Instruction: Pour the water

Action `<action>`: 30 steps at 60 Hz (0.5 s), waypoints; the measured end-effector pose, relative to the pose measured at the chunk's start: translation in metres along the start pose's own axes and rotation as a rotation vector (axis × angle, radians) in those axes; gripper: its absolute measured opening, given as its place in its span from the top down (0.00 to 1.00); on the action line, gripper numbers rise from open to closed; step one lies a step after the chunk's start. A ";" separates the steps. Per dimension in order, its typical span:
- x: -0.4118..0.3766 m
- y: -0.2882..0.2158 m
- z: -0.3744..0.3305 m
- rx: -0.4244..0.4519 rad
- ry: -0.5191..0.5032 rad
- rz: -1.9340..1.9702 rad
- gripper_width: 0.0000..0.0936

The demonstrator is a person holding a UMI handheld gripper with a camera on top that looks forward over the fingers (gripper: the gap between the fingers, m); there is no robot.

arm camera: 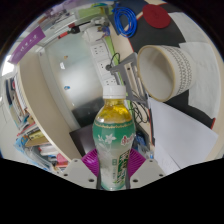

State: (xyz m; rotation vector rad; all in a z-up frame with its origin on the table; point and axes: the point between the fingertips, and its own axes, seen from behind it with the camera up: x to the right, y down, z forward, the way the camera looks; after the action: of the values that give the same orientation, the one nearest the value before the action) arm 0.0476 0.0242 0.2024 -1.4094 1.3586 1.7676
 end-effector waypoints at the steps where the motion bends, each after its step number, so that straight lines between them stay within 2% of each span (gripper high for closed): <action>1: -0.001 -0.003 0.000 0.001 -0.007 0.029 0.65; 12: -0.005 -0.029 -0.001 0.002 -0.067 0.254 0.65; 17: -0.002 -0.034 -0.003 -0.010 -0.058 0.305 0.65; 23: 0.010 -0.026 -0.004 -0.032 0.013 0.210 0.65; 30: 0.008 -0.019 -0.012 -0.074 0.121 -0.189 0.65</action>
State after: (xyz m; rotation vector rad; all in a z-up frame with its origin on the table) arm 0.0662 0.0186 0.1881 -1.6513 1.1853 1.6474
